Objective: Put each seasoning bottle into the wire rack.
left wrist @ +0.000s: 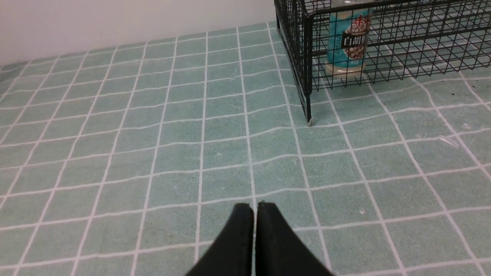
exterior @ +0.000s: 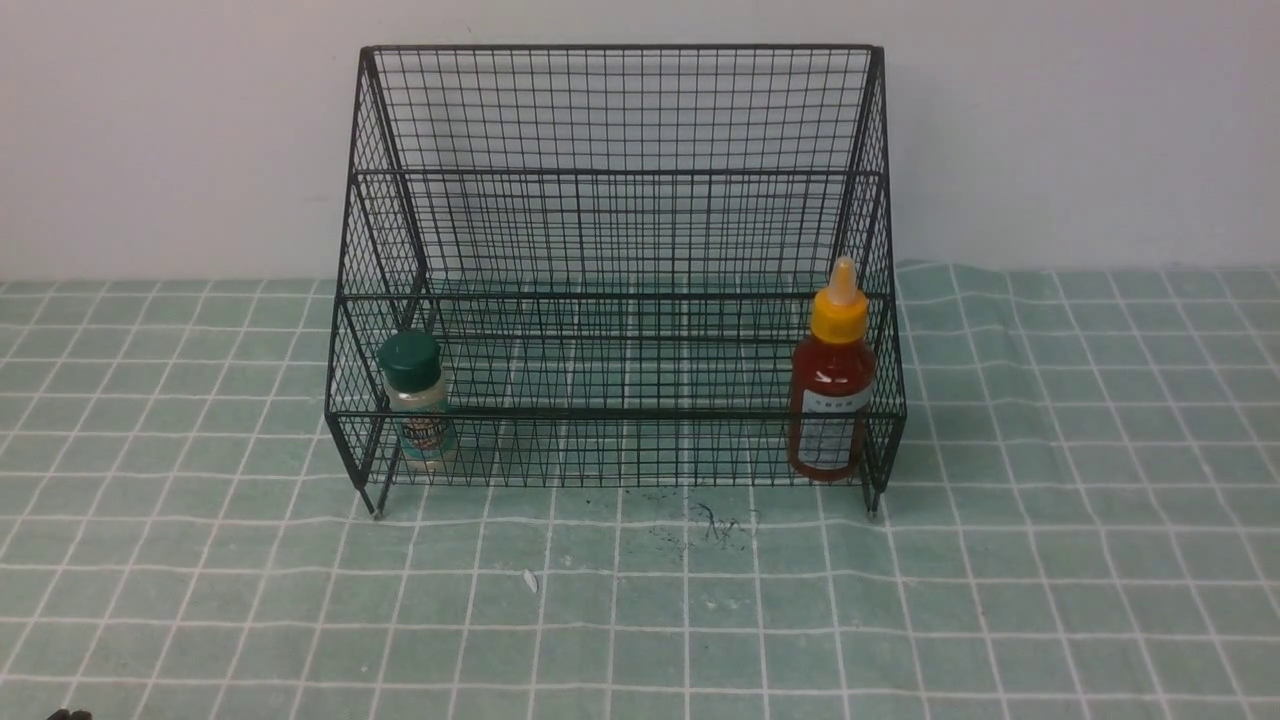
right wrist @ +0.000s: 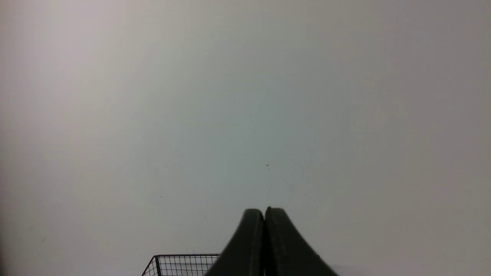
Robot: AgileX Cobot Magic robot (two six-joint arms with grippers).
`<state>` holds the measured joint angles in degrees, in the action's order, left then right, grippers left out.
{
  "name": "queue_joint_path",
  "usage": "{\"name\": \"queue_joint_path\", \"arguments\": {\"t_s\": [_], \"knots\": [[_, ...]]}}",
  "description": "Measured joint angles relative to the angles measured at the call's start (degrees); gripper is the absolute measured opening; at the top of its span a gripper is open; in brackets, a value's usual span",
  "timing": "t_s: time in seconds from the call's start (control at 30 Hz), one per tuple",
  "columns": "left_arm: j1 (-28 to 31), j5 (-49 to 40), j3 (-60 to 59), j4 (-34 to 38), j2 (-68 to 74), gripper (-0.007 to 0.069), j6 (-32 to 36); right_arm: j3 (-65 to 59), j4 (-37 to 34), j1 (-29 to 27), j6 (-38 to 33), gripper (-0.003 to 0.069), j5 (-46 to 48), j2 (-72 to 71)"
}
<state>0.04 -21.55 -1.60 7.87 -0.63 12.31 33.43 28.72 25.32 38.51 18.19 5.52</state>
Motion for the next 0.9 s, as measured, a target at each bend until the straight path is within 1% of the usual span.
{"name": "queue_joint_path", "arguments": {"t_s": [0.23, 0.3, 0.33, 0.37, 0.4, 0.43, 0.47, 0.5, 0.53, 0.57, 0.63, 0.7, 0.8, 0.87, 0.9], "knots": [[0.0, 0.0, 0.0, 0.0, 0.0, -0.0006, 0.0, 0.0, 0.67, 0.0, -0.94, -0.0015, -0.35, 0.13], [0.0, 0.0, 0.0, 0.0, 0.0, -0.0006, 0.0, 0.0, -2.79, 0.0, -5.34, -0.0015, -1.13, 0.29], [0.0, 0.0, 0.0, 0.0, 0.0, -0.0006, 0.0, 0.0, -6.16, 0.0, -9.23, -0.0015, -1.55, 0.71], [0.0, 0.0, 0.0, 0.0, 0.0, -0.0006, 0.0, 0.0, -6.83, 0.0, -10.0, -0.0015, -1.56, 0.71], [0.0, 0.0, 0.0, 0.0, 0.0, -0.0006, 0.0, 0.0, -11.77, 0.0, -15.72, -0.0015, -1.69, 1.34], [0.0, 0.0, 0.0, 0.0, 0.0, -0.0006, 0.0, 0.0, -14.66, 0.0, -19.15, -0.0015, -1.73, 1.6], [0.0, 0.0, 0.0, 0.0, 0.0, -0.0006, 0.0, 0.0, -18.92, 0.0, -24.23, -0.0015, -1.73, 1.86], [0.0, 0.0, 0.0, 0.0, 0.0, -0.0006, 0.0, 0.0, -20.86, 0.0, -27.4, -0.0015, -1.68, 1.98], [0.0, 0.0, 0.0, -0.05, 0.0, -0.0006, 0.0, 0.0, -22.72, 0.0, -28.91, -0.0015, -1.68, 1.97], [0.0, 0.0, 0.0, -0.05, 0.0, -0.0006, 0.0, 0.0, -26.95, 0.0, -34.07, -0.0015, -1.68, 1.99], [0.0, 0.0, 0.0, -0.05, 0.0, -0.0006, 0.0, 0.0, -30.57, 0.0, -38.51, -0.0015, -1.03, 2.04], [0.0, 0.0, 0.0, -0.05, 0.0, -0.0006, 0.0, -0.26, -32.24, 0.0, -40.64, -0.0015, 0.2, 2.04], [0.0, 0.0, 0.0, -0.1, 0.0, -0.0006, 0.0, -1.79, -32.49, -0.95, -41.79, -0.0015, 1.2, 1.33], [0.0, 0.0, 0.0, -0.1, 0.0, -0.0006, 0.0, -6.19, -32.49, -6.48, -42.54, -0.0015, 2.36, -0.53], [0.0, 0.0, 0.0, -0.1, 0.0, -0.0006, 0.0, -6.61, -32.49, -6.99, -42.62, -0.0015, 2.56, -0.65]]}}
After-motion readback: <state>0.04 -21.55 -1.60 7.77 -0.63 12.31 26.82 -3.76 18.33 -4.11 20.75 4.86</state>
